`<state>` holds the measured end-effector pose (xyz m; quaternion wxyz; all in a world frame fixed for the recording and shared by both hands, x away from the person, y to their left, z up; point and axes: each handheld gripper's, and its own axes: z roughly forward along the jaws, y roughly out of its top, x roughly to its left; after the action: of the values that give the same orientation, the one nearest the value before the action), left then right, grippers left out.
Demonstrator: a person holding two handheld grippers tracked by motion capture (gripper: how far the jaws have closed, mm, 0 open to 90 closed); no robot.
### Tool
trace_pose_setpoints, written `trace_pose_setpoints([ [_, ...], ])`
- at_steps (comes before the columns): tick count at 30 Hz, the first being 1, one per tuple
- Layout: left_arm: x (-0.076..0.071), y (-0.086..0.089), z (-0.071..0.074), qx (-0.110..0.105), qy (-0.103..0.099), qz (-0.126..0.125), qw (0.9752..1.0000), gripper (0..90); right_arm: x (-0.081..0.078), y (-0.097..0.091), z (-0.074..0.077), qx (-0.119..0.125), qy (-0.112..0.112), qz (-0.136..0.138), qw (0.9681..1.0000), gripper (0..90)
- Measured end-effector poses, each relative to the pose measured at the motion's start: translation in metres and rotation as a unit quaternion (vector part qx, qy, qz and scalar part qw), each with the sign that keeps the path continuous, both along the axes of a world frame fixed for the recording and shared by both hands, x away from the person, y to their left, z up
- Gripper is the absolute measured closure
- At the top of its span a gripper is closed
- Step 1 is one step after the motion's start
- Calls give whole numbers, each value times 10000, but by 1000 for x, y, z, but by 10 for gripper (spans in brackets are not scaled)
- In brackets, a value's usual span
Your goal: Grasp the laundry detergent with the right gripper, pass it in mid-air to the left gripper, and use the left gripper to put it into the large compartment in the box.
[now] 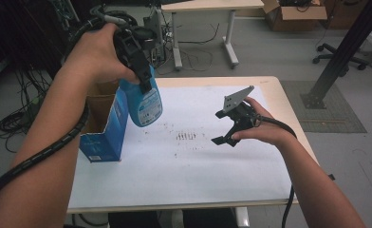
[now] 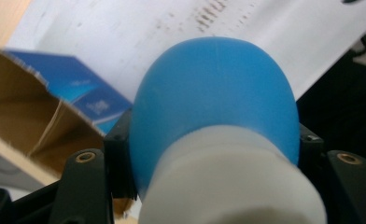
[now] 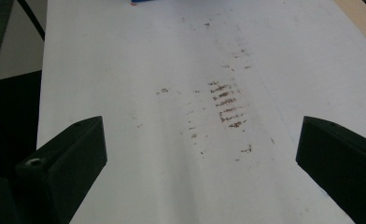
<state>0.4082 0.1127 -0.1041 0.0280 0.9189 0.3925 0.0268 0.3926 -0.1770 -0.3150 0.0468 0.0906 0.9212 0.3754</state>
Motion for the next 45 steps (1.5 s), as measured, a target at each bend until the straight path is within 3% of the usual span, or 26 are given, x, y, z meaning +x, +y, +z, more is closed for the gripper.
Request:
trace_pose_setpoints([
  [4, 4, 10, 7, -20, -118, 511, 9986, 378, 2, -1, 4, -85, 4, 2, 10000, 18],
  [10, 9, 26, 12, 120, -177, 873, 9960, 378, 7, -3, 12, -303, -39, 78, 9995, 21],
  [15, 13, 42, 19, 113, -189, 1410, 9898, 378, 10, -5, 18, -555, -21, 146, 9984, 22],
  [16, 14, 46, 21, 80, -172, 1574, 9874, 378, 11, -5, 19, -620, -18, 158, 9980, 23],
  [20, 16, 58, 25, 50, -182, 1845, 9827, 378, 12, -7, 23, -816, 61, 216, 9964, 22],
  [23, 17, 67, 27, 50, -227, 2104, 9773, 378, 12, -9, 24, -939, 116, 252, 9952, 24],
  [27, 19, 80, 29, 7, -327, 2543, 9666, 378, 13, -11, 25, -1020, 176, 258, 9943, 24],
  [34, 22, 100, 27, 41, -332, 3009, 9531, 378, 13, -14, 26, -1087, 164, 251, 9936, 26],
  [41, 23, 115, 20, 159, -332, 3244, 9452, 378, 13, -15, 27, -1122, 197, 249, 9932, 27],
  [45, 24, 121, 15, 192, -317, 3319, 9426, 378, 13, -15, 26, -1169, 249, 275, 9924, 28],
])
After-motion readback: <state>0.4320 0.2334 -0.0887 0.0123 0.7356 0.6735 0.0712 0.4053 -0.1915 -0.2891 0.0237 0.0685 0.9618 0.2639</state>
